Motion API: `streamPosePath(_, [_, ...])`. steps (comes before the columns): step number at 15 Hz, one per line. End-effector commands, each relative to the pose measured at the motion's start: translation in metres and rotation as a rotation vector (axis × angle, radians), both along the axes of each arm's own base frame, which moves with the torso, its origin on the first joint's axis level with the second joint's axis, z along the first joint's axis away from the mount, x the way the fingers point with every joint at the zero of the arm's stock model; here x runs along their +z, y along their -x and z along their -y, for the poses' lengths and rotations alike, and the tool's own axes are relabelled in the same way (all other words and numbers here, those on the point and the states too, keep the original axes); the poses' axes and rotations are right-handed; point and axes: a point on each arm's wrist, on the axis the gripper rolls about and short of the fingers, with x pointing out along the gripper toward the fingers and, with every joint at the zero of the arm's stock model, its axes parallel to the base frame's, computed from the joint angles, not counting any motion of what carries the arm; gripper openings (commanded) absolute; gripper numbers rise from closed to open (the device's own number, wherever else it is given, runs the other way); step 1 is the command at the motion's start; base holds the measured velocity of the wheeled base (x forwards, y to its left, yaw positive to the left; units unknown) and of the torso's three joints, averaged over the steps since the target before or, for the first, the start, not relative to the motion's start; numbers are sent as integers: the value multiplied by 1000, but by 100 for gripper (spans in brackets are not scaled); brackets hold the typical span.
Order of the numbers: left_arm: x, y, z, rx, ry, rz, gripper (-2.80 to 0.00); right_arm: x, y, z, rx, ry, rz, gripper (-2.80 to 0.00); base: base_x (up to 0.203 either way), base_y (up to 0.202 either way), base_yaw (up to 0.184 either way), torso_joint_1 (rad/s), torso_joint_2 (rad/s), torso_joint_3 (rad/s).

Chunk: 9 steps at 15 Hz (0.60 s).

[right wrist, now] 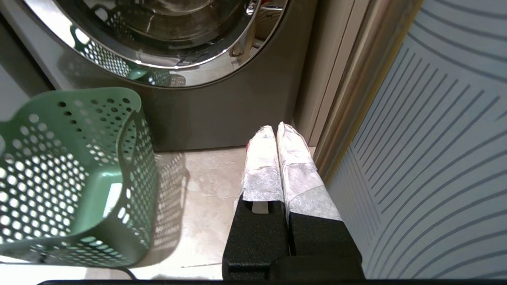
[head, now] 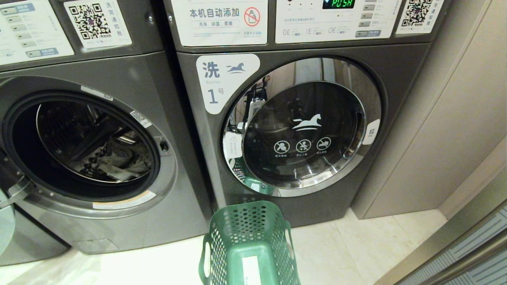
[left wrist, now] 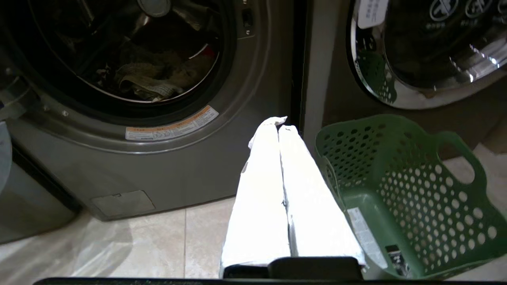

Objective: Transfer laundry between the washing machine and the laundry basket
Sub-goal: Open the lid of the washing machine

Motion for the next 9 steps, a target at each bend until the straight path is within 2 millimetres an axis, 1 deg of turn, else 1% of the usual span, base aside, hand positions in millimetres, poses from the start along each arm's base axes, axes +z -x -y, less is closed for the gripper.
streamPosePath(1, [-12, -1, 0, 2, 15, -19, -280, 0, 0, 0, -4, -29, 2, -280, 0, 0, 0, 0, 0, 0])
streamPosePath(9, [-12, -1, 0, 1, 7, -20, -280, 0, 0, 0, -4, -29, 2, -280, 0, 0, 0, 0, 0, 0])
